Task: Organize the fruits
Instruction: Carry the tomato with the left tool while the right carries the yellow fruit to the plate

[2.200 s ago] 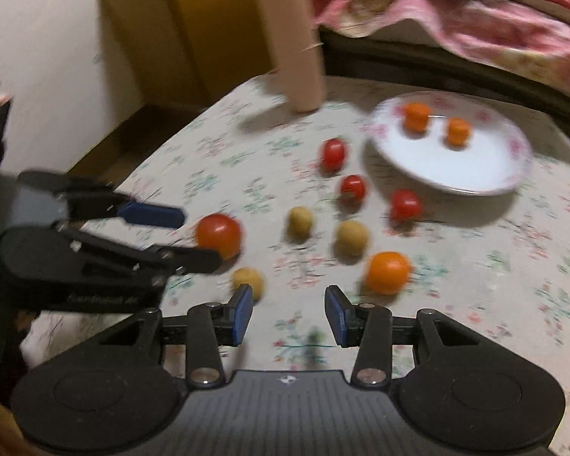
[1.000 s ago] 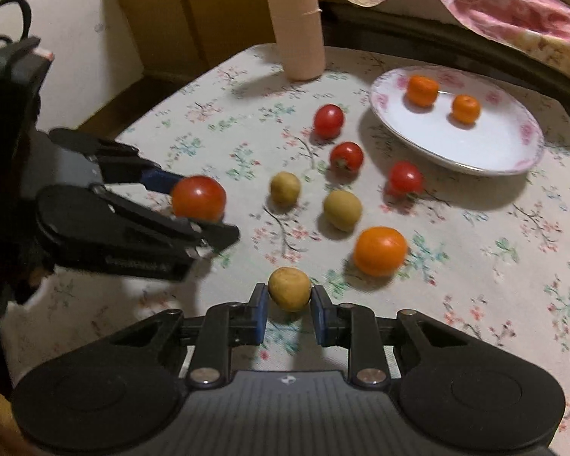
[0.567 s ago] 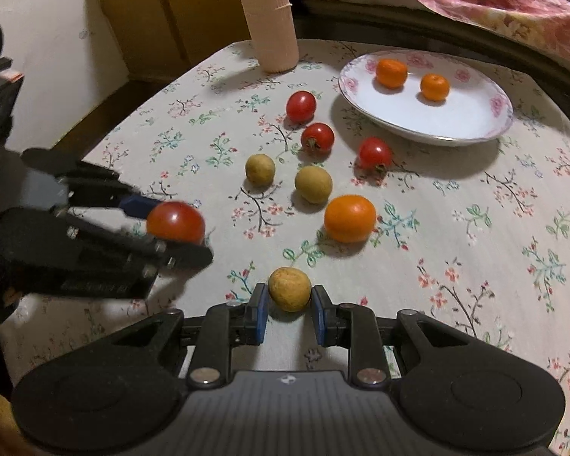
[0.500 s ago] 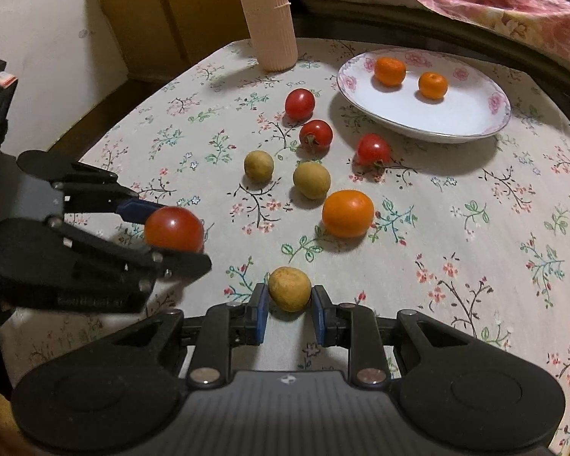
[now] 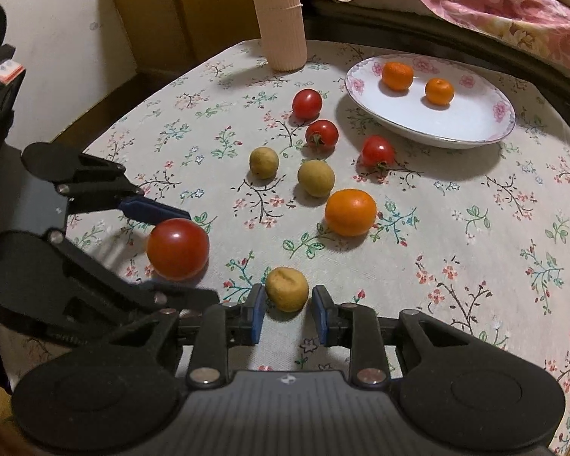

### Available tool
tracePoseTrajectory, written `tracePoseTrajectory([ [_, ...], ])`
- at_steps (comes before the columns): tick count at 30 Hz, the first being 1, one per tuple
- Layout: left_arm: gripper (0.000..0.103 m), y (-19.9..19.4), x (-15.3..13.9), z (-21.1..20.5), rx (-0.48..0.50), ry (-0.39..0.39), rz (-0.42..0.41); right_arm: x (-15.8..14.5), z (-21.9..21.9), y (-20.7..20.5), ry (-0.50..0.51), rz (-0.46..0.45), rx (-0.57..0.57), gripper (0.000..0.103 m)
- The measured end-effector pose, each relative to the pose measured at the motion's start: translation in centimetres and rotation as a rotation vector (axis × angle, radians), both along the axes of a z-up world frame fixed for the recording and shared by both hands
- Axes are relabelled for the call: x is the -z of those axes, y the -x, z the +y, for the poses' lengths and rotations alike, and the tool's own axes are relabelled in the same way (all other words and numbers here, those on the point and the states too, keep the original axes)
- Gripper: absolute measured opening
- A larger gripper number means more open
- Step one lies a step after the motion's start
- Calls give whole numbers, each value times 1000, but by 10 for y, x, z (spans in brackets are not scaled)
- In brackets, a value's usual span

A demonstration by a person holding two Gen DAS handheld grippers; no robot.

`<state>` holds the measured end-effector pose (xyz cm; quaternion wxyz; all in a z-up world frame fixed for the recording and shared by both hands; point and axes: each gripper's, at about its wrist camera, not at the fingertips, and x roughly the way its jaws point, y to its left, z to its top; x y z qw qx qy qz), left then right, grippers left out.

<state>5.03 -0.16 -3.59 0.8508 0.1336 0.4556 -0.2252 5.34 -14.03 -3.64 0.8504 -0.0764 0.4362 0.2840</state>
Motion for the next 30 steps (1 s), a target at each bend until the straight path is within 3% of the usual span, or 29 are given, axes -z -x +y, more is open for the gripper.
tracePoseTrajectory([
  [3, 73, -1, 0, 0, 2, 0, -3, -1, 1, -2, -4, 3, -5, 37],
  [10, 50, 0, -2, -2, 17, -18, 1, -1, 2, -5, -5, 5, 1, 36],
  [13, 49, -4, -2, 0, -4, -1, 14, -3, 4, -4, -9, 9, -5, 27],
  [30, 49, -22, -13, -3, -60, 35, -2, -13, -3, -10, -48, 23, 59, 27],
])
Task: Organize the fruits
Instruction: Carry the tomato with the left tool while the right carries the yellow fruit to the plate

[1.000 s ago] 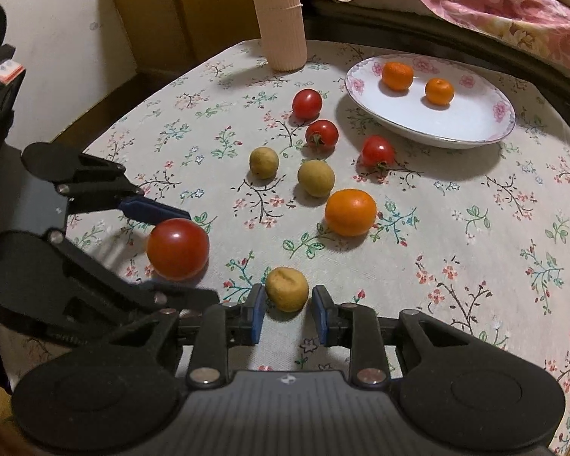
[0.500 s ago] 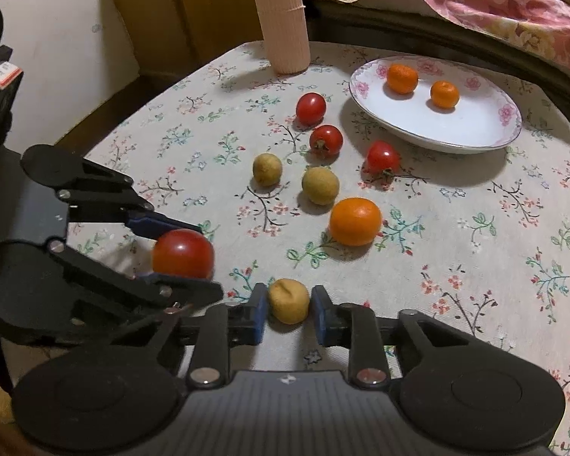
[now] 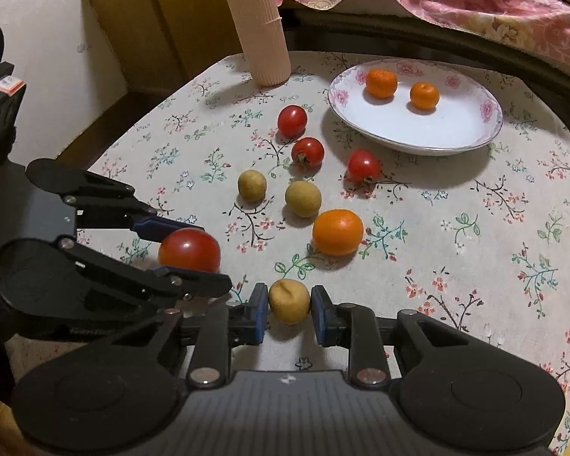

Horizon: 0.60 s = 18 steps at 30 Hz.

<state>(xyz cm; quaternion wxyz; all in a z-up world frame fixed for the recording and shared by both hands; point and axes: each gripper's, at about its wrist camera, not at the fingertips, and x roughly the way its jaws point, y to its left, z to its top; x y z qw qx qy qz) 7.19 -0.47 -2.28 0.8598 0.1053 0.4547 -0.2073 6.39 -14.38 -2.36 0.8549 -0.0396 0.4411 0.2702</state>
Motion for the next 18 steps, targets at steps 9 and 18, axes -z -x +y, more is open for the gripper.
tracePoseTrajectory([
  [9, 49, -12, -10, -5, -33, 26, -23, -16, -1, -3, -40, -29, 33, 27],
  [18, 49, -26, -19, -12, -43, 33, -69, -26, -11, -16, -58, -55, 97, 27],
])
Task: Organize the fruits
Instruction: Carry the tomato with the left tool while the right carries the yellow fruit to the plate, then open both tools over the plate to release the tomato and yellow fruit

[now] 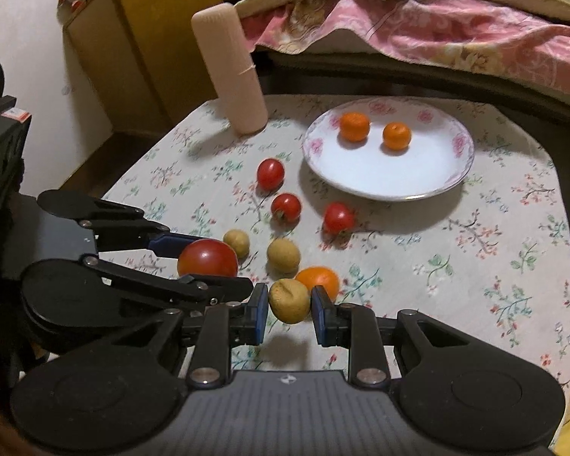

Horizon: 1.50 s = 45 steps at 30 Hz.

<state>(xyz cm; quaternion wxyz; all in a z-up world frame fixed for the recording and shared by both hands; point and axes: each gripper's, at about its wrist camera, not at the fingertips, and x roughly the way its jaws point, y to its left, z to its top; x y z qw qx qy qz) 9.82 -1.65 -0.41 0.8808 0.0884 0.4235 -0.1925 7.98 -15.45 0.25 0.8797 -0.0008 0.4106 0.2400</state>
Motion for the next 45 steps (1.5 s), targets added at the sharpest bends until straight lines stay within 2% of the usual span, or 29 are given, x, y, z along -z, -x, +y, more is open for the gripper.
tracePoseTrajectory([
  [17, 48, -42, -16, -16, -6, 15, -95, -18, -13, -33, -7, -61, 94, 27],
  [30, 48, -76, -9, -31, -28, 5, -117, -13, -24, -66, 2, -84, 112, 27],
  [45, 48, -114, 3, -47, -23, -89, -140, -2, -34, -120, 11, -96, 123, 28],
])
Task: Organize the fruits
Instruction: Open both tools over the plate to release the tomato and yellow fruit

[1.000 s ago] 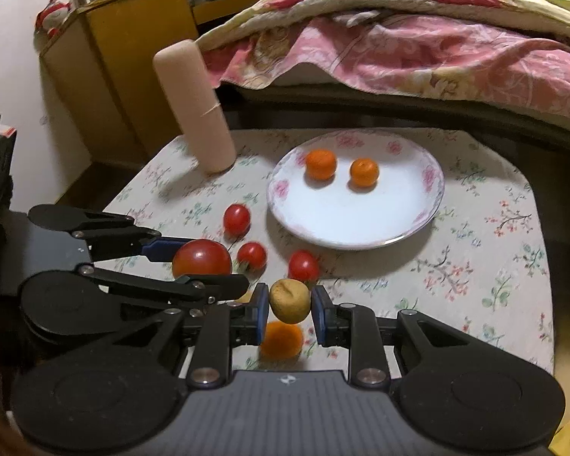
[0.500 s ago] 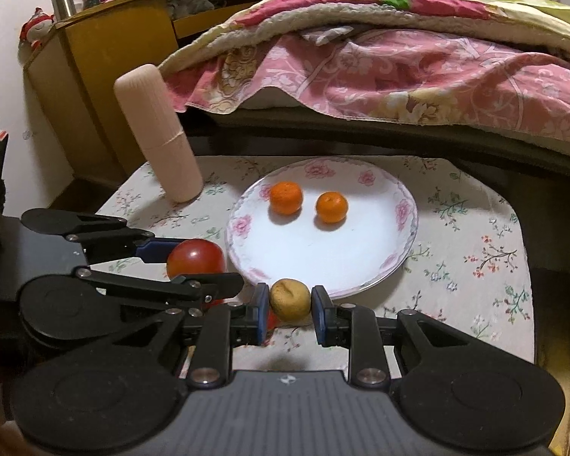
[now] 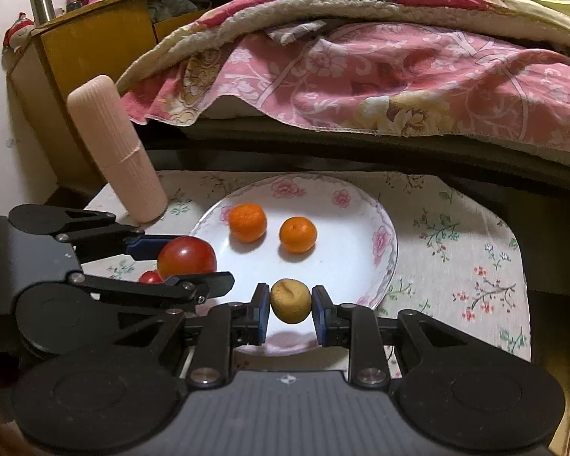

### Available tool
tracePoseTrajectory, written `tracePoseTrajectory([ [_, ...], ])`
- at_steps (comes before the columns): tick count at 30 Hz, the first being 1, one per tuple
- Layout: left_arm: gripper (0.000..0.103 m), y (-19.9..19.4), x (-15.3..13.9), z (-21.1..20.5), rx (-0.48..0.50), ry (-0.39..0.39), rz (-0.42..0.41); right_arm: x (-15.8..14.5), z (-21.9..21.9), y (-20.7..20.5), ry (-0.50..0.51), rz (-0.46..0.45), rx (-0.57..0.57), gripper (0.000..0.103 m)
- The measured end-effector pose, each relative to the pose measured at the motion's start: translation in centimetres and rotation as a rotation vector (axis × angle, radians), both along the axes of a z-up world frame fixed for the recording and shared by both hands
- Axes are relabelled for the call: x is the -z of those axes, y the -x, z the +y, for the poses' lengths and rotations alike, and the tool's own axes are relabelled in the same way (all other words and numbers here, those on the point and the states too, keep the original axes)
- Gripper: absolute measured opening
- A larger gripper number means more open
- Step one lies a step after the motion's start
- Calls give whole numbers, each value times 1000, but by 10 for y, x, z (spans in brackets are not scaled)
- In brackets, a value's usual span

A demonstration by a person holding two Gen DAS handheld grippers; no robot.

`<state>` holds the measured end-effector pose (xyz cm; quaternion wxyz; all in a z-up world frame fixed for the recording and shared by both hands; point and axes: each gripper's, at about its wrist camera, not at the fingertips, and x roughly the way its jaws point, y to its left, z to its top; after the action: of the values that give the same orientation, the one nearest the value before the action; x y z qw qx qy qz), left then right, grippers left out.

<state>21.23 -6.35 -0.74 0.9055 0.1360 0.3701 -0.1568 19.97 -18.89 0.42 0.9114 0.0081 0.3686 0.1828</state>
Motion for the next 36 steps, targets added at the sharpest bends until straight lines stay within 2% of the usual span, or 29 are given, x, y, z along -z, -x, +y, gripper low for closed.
tracePoseTrajectory([
  [11, 50, -3, 7, 0, -4, -9, 4, 11, 3, -8, 37, 2, -20, 28],
  [16, 56, 0, 4, 0, -7, -38, -14, 11, 4, -7, 38, -6, -16, 28],
  [36, 65, 23, -20, 19, -11, -5, -21, -2, 6, 7, 35, -20, -35, 33],
])
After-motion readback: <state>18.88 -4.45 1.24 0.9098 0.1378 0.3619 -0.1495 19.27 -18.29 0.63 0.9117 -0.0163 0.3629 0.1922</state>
